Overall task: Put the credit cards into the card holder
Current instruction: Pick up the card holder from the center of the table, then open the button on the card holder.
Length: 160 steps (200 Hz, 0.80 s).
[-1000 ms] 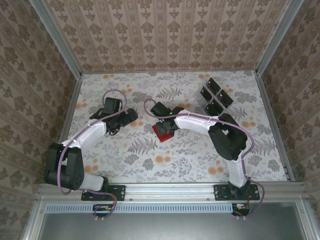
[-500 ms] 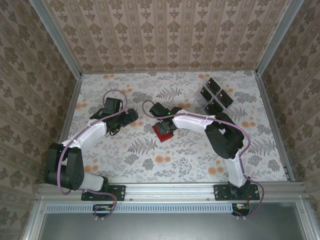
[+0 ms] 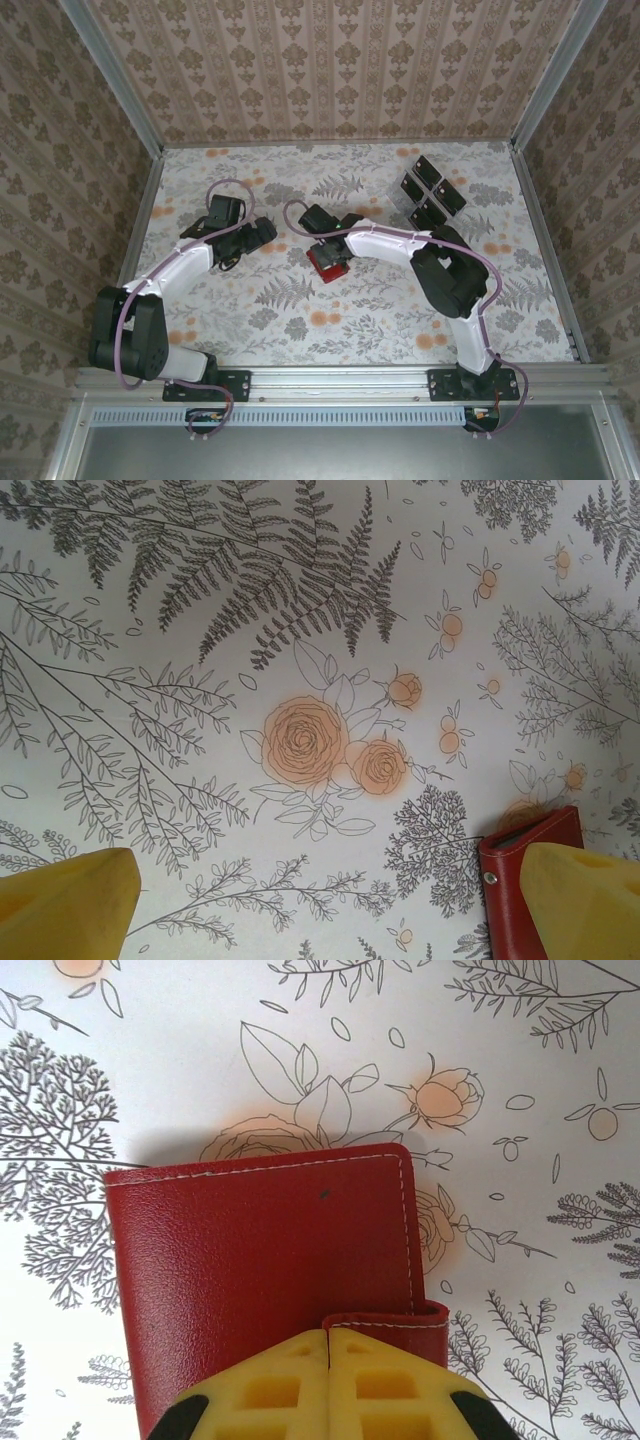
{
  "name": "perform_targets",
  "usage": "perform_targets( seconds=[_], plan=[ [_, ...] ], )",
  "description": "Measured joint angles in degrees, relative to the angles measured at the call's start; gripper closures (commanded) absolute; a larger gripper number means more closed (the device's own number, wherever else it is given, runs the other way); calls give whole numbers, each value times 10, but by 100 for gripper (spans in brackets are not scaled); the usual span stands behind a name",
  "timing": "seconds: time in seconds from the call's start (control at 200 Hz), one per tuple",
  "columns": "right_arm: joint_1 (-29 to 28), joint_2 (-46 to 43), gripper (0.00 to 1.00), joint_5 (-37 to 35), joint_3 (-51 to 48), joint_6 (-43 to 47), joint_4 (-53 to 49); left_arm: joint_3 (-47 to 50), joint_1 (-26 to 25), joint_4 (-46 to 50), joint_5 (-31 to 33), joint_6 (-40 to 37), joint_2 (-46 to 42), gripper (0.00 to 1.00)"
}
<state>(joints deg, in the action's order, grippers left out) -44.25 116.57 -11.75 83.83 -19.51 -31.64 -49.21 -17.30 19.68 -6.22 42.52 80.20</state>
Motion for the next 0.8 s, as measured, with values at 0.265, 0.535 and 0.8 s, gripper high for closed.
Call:
perform_targets(
  seconds=[0.265,0.535,0.8],
  plan=[
    [8,-61,100,32,-12,-22,2,1,-24,-35,-18,20,0,0],
    [9,-89,100,64,-14,-53,22,42,-61,-137,-41,75,0,3],
    [11,-115,100,94,-17,-80,33,94,-89,-269,-50,141,11,13]
  ],
)
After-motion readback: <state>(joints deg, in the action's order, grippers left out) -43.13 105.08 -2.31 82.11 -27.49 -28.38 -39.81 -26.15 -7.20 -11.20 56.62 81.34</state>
